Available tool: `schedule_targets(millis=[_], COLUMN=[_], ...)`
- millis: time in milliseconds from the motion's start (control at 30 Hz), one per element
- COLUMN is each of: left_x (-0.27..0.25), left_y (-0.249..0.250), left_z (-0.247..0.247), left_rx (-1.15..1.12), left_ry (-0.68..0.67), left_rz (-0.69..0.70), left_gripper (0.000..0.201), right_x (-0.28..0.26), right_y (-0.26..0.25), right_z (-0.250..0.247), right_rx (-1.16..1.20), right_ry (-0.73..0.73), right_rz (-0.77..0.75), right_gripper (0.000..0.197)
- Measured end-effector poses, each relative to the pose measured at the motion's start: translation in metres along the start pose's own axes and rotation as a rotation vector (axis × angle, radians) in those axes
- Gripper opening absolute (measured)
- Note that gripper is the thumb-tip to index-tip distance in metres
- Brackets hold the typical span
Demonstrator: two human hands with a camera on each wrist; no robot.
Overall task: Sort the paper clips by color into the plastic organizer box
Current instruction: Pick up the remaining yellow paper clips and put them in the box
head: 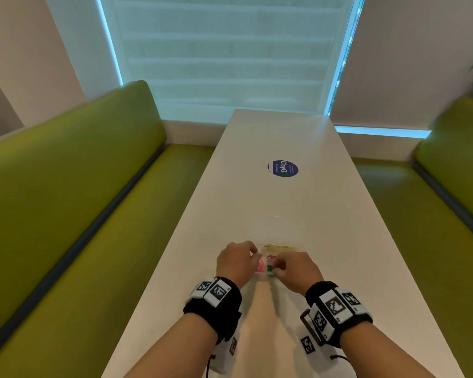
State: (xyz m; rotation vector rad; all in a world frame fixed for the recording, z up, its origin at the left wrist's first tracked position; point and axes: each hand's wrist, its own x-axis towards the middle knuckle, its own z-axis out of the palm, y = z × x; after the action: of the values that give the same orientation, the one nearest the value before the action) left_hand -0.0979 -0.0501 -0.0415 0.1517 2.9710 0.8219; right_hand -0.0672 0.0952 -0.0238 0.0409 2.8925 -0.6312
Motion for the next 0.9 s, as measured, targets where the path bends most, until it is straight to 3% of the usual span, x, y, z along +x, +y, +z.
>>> schedule_targets(millis=[267,600,900], left_x=[-0.026,-0.038,-0.038], left_y=[-0.071,-0.096,-0.108], left_z=[-0.035,-0.055,-0.061], left_rx=[0.103,0.135,0.156], left_ry=[0.016,-0.012,-0.062], left_rz=[-0.147,-0.104,-0.038], left_gripper=[0.026,0.025,0.024], right_x=[-0.009,-0.012,-0.008], right_y=[-0.060,-0.094,-0.111], right_z=[0.061,0.080,0.091], right_rx=[-0.060,-0.082,-0.114], right_ry=[-0.196,-0.153,-0.137], right_rz=[-0.142,-0.133,0.007], right_gripper=[0.027,0.032,0.022])
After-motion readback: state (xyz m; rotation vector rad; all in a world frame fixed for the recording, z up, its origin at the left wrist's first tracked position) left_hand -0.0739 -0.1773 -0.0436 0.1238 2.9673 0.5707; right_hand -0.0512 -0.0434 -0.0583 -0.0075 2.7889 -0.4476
